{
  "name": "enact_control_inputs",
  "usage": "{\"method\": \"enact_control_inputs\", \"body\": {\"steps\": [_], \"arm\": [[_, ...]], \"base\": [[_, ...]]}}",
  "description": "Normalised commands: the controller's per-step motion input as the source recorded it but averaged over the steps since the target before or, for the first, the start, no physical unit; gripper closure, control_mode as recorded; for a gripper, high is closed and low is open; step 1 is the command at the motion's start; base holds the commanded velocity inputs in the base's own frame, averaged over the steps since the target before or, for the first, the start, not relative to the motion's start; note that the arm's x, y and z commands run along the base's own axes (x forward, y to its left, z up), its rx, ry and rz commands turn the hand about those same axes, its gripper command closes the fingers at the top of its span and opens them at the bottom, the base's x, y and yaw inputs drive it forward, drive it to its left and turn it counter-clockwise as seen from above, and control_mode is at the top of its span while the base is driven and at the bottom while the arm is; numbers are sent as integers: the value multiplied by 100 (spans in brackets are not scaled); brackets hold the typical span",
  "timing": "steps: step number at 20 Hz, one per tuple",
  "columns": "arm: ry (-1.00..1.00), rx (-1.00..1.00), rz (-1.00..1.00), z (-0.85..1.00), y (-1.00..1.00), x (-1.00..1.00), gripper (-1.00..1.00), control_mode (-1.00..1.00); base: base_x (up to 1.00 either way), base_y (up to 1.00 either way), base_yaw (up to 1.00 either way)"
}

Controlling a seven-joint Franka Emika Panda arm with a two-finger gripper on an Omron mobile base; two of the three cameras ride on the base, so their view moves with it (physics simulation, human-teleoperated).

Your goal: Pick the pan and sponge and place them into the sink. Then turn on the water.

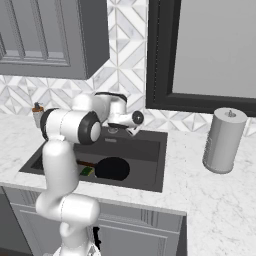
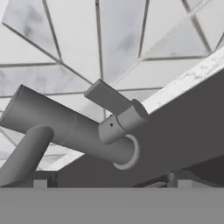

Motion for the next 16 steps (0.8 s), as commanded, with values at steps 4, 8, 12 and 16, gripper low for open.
{"method": "enact_control_inputs", "body": {"steps": [4,8,12,16], "arm": [[0,0,0,-4,0,42,-100,-100],[0,0,0,-7,0,39,-100,-100],[0,1,0,-9,0,38,-100,-100],[0,1,0,-12,0,36,-100,-100]], "base": [[0,0,0],[0,0,0],[0,0,0],[0,0,0]]}}
